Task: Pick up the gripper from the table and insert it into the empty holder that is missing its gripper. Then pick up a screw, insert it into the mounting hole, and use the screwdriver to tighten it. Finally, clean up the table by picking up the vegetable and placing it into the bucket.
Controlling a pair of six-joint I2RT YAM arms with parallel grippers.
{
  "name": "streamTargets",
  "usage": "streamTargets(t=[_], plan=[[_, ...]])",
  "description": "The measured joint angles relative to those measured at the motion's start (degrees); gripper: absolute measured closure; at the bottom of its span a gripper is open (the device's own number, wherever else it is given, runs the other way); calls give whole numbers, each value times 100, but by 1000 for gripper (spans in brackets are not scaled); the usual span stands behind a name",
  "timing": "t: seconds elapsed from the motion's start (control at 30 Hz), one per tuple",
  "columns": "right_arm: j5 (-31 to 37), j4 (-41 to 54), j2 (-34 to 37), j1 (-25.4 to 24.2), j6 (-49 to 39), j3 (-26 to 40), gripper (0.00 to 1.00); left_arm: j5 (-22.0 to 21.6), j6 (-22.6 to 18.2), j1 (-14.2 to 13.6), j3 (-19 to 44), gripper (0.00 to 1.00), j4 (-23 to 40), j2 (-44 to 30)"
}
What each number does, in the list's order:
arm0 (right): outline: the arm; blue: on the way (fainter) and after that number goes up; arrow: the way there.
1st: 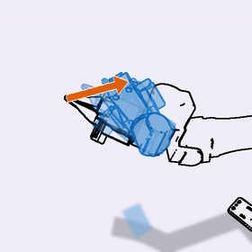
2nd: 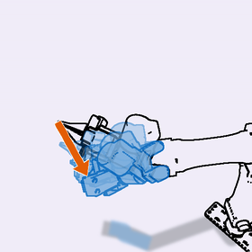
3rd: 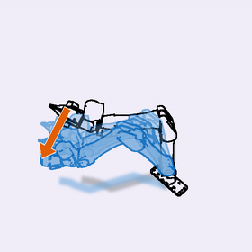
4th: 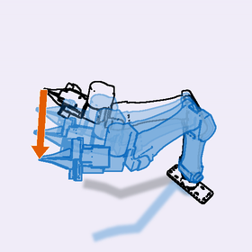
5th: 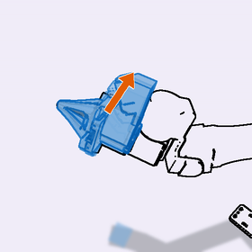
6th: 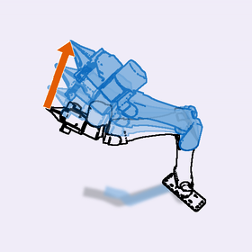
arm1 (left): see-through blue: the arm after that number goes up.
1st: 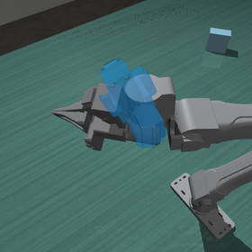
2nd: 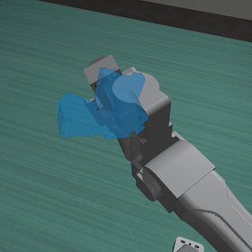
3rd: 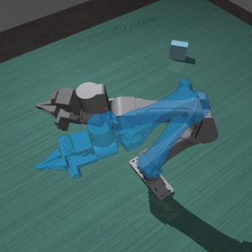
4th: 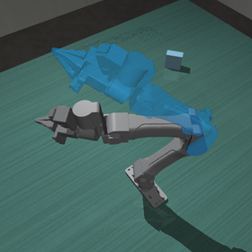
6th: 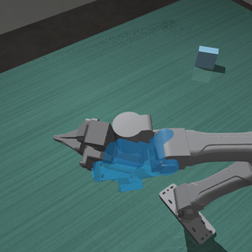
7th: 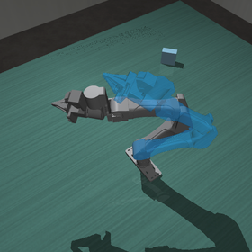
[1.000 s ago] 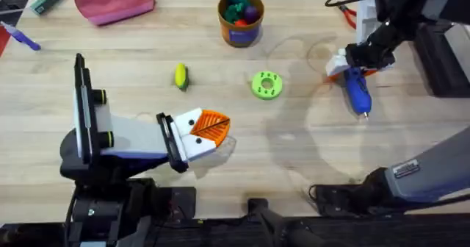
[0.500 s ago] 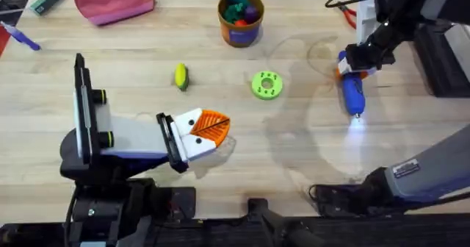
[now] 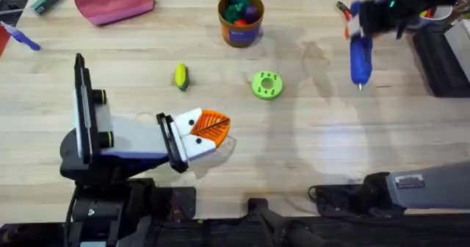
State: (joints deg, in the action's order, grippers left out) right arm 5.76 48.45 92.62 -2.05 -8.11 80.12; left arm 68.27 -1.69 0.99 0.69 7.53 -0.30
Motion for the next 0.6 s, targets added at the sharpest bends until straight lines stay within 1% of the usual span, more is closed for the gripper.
streamTargets(t=[0.3, 0.6], plan=[[-2, -207, -1070, 1091, 717, 648, 977, 0, 0, 0, 0, 994, 0, 1], [-2, -1292, -1854, 2392, 1549, 714, 977, 0, -1, 0, 0, 994, 0, 1]])
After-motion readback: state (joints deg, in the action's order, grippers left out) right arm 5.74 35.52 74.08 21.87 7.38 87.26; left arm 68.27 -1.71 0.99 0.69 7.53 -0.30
